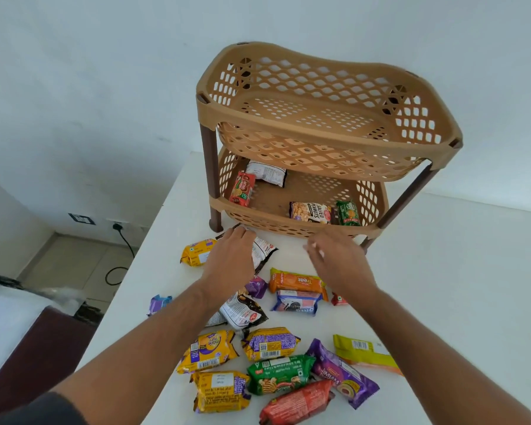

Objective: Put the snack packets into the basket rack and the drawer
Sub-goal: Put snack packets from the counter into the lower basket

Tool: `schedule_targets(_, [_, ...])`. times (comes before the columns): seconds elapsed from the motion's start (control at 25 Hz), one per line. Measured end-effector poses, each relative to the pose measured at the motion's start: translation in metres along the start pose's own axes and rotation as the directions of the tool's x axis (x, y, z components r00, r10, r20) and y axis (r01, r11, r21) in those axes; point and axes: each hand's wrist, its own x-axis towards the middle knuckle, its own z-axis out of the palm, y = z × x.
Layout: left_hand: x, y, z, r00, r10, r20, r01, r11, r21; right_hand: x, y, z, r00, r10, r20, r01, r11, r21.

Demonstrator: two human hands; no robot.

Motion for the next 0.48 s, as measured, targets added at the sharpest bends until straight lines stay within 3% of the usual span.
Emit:
schedule_targets(0.12, [0.021,-0.004,-0.002,0.972,0.131,0.196,-0.151,0.984,0.091,-0.018,0.001,0.025,0.961,-0.03,0.275,0.047,0.997,-0.056])
schedule_targets(0.24, [0.039,-0.005,-0.005,0.904,0.201,0.378,-0.287,0.939,0.188,-0.017,0.006,0.038,0.89,0.021,0.455,0.034,0.993,-0.113])
schedule_targets(0.48, [0.054,-0.001,-0.005,0.847,0.167,0.505,-0.367,0.87,0.329,-0.001,0.007,0.04,0.708,0.056,0.704,-0.013,0.998,-0.067])
